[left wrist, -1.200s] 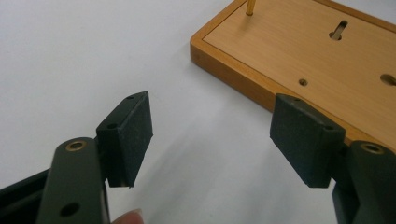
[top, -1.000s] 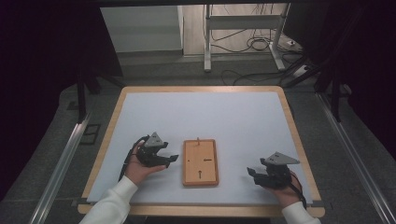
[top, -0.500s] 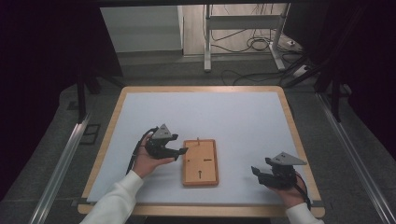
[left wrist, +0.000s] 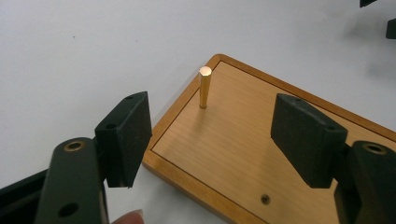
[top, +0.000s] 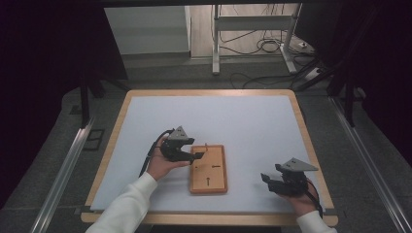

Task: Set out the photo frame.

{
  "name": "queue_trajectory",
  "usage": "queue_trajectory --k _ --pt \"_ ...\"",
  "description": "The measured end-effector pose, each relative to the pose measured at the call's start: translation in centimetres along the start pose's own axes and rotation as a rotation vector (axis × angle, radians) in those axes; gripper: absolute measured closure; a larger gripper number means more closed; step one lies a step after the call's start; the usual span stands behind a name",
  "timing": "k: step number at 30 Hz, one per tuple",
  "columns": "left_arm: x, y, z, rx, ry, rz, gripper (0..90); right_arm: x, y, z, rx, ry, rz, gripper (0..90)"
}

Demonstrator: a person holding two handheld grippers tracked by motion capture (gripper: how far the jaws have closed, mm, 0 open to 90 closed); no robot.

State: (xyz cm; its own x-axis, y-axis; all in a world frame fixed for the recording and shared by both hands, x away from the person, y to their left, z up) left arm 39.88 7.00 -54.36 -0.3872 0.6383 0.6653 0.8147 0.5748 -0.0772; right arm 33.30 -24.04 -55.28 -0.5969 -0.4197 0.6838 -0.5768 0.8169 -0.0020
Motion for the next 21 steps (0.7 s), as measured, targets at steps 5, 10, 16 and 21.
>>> queue_trajectory --k 5,10,16,21 --pt "-0.9 -0.1 0.0 -0.004 0.023 -0.007 33.0 -0.2 0.3 -0.1 0.009 0.005 -0.005 31.3" --pt "-2.1 -0.1 -0.2 -0.004 0.032 0.01 38.4 -0.4 0.4 0.0 0.02 0.009 -0.006 31.1" --pt "-3.3 0.1 -0.6 -0.005 0.031 0.023 48.1 -0.5 0.4 0.1 0.022 0.015 -0.007 31.1" --pt "-3.7 0.1 -0.8 -0.013 0.033 0.027 56.3 -0.5 0.4 0.0 0.025 0.014 -0.006 31.1"
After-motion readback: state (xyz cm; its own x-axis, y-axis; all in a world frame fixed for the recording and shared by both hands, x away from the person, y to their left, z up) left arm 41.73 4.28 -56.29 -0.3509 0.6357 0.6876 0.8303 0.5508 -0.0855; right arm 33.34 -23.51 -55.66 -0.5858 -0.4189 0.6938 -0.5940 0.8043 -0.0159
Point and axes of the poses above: each handheld gripper's, and its own axes: x roughly backward along the jaws, z roughly out of its underside, y roughly to its left, the point moved 7 cm from there along -x, roughly forward along the jaws, and after that the axes turned 5 degrees about y, right-handed, at the moved point
